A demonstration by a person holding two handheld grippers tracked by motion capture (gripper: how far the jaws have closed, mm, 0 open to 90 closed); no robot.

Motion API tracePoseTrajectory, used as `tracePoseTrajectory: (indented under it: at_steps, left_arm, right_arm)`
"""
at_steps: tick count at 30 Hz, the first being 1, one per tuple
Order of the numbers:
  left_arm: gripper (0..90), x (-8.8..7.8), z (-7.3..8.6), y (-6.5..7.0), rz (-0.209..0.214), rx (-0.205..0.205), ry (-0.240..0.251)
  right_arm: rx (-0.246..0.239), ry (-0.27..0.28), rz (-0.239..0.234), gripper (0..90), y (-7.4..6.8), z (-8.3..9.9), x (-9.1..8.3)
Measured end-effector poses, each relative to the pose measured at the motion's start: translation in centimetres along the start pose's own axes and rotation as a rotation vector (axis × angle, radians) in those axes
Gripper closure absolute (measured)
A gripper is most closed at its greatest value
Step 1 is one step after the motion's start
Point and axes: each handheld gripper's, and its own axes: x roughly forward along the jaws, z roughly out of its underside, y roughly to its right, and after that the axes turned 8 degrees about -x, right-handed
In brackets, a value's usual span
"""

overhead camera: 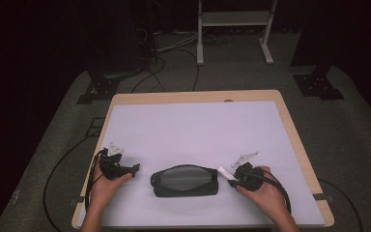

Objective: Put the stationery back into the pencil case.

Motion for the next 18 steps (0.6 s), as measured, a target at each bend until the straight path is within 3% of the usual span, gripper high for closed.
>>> tracePoseTrajectory:
  at_steps: [10,18]
  left_arm:
    - [1.6,0.0,0.0,0.0,0.0,-0.001,0.0]
    - [1.6,0.0,0.0,0.0,0.0,-0.001,0.0]
  right_arm:
    - [0.011,0.023,-0.008,70.3,0.4,0.1,-1.1]
    - [0.007,0.072,-0.015,70.3,0.7,-0.5,-2.6]
